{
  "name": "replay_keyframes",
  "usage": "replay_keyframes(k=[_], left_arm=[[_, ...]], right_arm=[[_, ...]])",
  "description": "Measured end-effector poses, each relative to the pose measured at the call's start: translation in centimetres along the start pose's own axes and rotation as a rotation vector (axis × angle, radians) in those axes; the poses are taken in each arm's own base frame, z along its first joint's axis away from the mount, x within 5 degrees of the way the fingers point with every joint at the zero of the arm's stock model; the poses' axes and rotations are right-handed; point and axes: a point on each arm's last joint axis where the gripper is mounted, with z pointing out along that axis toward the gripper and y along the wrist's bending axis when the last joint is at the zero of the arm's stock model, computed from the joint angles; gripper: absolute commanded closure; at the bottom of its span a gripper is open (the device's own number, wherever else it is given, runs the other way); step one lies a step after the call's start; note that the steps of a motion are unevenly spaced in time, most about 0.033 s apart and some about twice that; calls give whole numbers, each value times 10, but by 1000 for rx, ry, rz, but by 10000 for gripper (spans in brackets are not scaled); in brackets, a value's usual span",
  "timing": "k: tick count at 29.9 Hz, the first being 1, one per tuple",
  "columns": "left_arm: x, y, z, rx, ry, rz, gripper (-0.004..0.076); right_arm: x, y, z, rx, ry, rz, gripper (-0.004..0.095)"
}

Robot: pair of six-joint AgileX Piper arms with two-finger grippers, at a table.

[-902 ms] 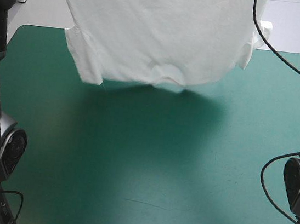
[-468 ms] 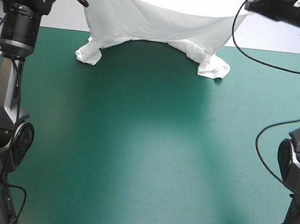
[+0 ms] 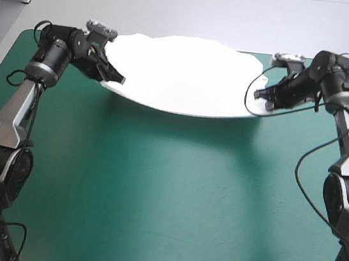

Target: Fold the cloth

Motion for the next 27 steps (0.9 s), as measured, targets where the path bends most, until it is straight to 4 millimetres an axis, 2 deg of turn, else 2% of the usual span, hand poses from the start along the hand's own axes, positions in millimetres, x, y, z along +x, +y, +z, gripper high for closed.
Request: replay_keyframes(k=[3, 7, 13, 15, 17, 21, 27], left_arm=[[38, -11, -11, 23, 80, -25, 703], [102, -31, -45, 41, 160, -58, 703], [193, -60, -85, 84, 317, -91, 703], [213, -66, -93, 96, 344, -101, 703], [226, -71, -100, 100, 346, -111, 703], [239, -77, -113, 99, 303, -140, 704], [259, -83, -122, 99, 275, -157, 703]], right_arm=[[50, 27, -10, 16, 109, -48, 924], [109, 49, -35, 32, 165, -59, 924], [191, 59, -65, 57, 180, 0, 923], [209, 61, -75, 67, 157, 14, 923], [226, 62, -83, 76, 136, 29, 923], [252, 65, -88, 63, 115, 62, 923], [287, 64, -63, 16, 228, 117, 923]])
